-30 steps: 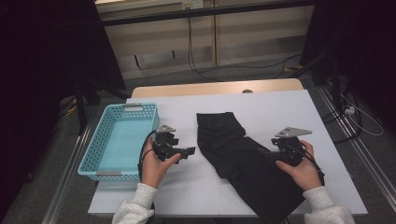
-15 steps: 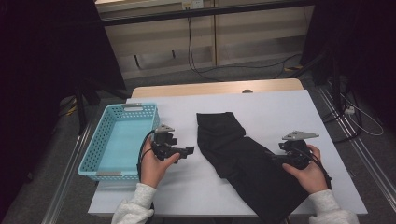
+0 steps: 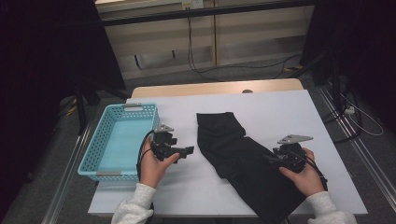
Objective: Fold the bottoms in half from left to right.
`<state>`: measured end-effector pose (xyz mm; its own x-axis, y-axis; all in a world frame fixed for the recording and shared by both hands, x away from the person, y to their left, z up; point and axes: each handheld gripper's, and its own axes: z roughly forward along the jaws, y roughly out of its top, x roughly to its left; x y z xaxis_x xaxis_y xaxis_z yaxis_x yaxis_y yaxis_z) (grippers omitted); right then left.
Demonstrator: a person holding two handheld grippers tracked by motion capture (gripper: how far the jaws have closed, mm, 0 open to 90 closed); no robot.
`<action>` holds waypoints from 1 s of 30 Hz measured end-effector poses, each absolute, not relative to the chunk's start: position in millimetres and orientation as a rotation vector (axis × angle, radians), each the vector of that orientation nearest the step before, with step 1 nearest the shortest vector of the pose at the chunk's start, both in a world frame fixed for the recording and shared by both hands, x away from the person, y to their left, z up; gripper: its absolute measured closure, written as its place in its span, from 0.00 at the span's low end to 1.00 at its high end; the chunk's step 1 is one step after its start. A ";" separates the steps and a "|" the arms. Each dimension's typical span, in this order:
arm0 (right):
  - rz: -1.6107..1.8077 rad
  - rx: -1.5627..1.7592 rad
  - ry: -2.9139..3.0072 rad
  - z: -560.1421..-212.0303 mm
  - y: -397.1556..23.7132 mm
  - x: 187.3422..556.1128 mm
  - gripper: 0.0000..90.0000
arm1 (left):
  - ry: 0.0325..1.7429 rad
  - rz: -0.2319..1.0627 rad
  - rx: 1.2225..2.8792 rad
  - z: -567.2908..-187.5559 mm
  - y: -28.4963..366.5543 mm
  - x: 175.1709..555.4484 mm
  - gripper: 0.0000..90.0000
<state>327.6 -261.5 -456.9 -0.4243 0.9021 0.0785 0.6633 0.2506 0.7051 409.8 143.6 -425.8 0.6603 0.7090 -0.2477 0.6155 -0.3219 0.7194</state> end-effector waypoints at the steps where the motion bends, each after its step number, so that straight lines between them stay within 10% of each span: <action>1: 0.977 1.436 2.185 -457.2 -261.1 327.3 0.58 | 1.023 0.141 2.039 -425.9 143.2 409.8 0.15; 17: 1.057 1.461 2.233 -457.0 -266.2 331.7 0.94 | 1.019 0.137 2.038 -423.8 140.4 407.5 0.15; 30: 1.024 1.426 2.224 -449.9 -276.8 335.5 0.98 | 1.028 0.151 2.036 -423.3 142.4 407.3 0.15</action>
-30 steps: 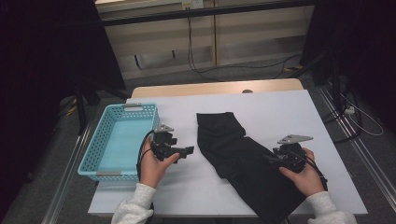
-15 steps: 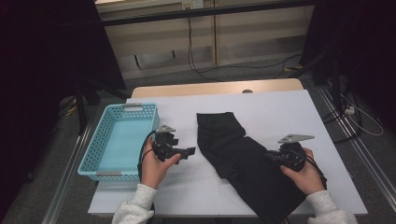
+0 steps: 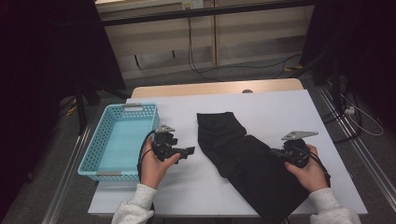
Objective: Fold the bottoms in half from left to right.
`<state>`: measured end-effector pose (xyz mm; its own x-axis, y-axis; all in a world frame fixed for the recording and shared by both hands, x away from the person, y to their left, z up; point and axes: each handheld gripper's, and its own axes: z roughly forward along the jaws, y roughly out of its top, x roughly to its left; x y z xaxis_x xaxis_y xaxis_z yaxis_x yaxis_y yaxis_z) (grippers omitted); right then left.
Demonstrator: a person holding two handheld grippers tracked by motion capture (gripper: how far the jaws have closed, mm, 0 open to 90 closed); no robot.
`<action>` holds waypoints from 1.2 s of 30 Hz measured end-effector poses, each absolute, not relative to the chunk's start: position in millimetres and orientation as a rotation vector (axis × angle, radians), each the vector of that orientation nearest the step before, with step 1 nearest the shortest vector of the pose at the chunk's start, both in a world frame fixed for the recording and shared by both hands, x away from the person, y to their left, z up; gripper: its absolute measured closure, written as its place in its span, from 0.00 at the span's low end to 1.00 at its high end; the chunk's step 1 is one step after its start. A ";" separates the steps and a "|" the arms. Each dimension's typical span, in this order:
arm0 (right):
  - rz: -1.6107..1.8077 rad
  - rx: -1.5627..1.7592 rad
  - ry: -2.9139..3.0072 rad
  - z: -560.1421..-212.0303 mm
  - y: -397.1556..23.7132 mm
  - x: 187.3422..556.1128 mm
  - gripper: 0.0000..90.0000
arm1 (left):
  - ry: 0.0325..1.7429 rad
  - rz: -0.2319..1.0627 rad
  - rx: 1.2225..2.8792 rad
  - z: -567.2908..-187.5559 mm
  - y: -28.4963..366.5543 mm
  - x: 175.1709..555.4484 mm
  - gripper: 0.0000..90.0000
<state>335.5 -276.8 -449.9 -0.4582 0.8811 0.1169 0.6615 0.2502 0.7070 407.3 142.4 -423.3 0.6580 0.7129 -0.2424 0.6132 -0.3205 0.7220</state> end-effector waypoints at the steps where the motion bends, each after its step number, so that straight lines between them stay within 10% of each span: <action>1: 1.025 1.432 2.218 -448.9 -278.6 335.9 0.98 | 1.028 0.152 2.036 -423.5 142.9 407.6 0.15; 20: 0.948 1.480 2.150 -447.6 -311.1 342.0 0.97 | 1.053 0.144 2.035 -428.5 140.6 413.1 0.15; 36: 1.084 1.455 2.147 -439.2 -265.4 359.5 0.39 | 1.048 0.148 2.051 -427.5 144.9 407.9 0.15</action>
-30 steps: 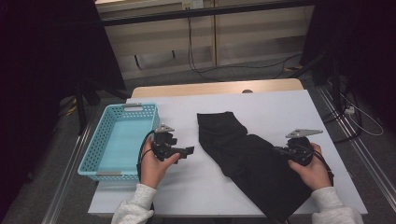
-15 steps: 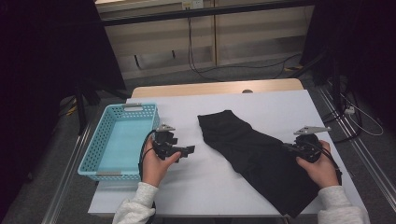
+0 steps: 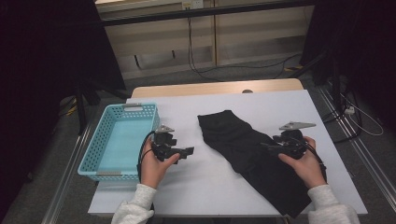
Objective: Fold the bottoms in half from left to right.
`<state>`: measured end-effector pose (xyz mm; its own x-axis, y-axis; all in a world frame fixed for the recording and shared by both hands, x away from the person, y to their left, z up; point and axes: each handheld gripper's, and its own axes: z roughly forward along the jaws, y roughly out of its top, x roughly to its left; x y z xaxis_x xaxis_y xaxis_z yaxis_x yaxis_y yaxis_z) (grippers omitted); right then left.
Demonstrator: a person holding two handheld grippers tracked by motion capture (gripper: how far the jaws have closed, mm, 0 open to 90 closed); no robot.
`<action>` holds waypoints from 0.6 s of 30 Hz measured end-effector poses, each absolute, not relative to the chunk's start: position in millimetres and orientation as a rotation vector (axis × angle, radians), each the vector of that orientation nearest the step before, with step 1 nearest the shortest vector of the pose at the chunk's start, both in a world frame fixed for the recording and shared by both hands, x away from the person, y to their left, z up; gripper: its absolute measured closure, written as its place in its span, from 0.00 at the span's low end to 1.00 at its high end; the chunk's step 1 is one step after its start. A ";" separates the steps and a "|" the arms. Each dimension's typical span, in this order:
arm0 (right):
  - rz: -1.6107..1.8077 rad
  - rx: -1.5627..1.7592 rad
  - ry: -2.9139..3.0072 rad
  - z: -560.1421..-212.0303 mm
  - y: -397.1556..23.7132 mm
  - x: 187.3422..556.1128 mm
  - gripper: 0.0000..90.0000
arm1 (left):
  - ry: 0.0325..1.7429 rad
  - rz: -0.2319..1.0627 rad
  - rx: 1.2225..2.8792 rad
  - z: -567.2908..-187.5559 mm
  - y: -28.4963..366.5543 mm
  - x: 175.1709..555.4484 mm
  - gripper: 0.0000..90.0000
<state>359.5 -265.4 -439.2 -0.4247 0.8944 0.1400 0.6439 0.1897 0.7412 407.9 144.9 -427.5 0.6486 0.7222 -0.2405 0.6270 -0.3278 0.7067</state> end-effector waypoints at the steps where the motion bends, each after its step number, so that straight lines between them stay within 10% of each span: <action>1: 1.116 1.459 2.163 -439.4 -259.4 361.9 0.39 | 1.047 0.151 2.045 -427.5 144.3 406.7 0.15; 18: 1.187 1.293 2.257 -445.3 -164.3 395.6 0.35 | 1.077 0.158 2.066 -431.9 152.9 398.2 0.15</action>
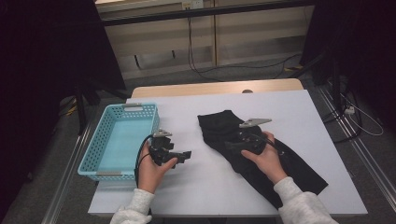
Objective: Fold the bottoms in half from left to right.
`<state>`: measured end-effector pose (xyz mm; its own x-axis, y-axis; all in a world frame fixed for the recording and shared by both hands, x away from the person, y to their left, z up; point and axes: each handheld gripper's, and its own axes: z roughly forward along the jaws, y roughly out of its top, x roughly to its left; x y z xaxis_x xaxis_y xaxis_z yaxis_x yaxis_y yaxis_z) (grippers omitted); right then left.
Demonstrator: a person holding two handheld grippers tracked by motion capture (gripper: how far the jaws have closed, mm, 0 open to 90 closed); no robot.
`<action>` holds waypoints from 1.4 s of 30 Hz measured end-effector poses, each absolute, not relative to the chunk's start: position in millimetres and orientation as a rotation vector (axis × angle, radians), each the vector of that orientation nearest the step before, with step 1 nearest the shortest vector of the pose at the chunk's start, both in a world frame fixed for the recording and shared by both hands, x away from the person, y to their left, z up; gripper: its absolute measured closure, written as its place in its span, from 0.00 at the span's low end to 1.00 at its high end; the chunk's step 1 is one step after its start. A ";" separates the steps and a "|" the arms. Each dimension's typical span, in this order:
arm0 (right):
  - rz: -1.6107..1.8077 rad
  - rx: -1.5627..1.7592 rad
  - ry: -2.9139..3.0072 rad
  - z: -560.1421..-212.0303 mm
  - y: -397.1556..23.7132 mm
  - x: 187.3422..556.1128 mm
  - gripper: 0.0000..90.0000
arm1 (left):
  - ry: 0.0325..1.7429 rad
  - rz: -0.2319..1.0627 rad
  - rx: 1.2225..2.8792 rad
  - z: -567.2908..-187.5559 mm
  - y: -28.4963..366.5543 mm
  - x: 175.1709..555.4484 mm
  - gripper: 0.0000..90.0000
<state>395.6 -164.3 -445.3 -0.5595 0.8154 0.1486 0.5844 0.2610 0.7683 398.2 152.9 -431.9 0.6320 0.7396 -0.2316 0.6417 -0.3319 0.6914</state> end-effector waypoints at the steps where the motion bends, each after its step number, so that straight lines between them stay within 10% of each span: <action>1: 1.167 1.274 2.278 -446.9 -157.9 397.3 0.35 | 1.082 0.160 2.061 -432.4 153.0 397.9 0.15; 8: 0.995 1.093 2.422 -459.2 -123.0 401.4 0.35 | 1.093 0.158 2.061 -436.0 156.4 398.5 0.15; 15: 1.036 1.073 2.365 -460.6 -122.1 399.5 0.86 | 1.092 0.155 2.055 -435.3 156.2 397.3 0.15; 21: 1.080 1.066 2.423 -458.5 -122.4 397.7 0.91 | 1.089 0.145 2.061 -437.7 154.1 399.2 0.15; 29: 1.138 0.848 2.597 -455.5 -99.7 363.5 0.89 | 1.091 0.138 2.045 -442.5 144.8 406.8 0.17; 36: 1.118 0.922 2.528 -445.7 -109.3 356.3 0.46 | 1.090 0.136 2.026 -441.4 138.3 416.0 0.17; 42: 1.168 1.028 2.392 -435.1 -135.2 357.4 0.37 | 1.090 0.145 2.013 -439.7 134.2 424.2 0.18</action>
<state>357.4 -135.2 -435.1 -0.7047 0.7077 0.0506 0.4751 0.4178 0.7744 424.2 134.2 -439.7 0.6180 0.7404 -0.2646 0.6458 -0.2861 0.7079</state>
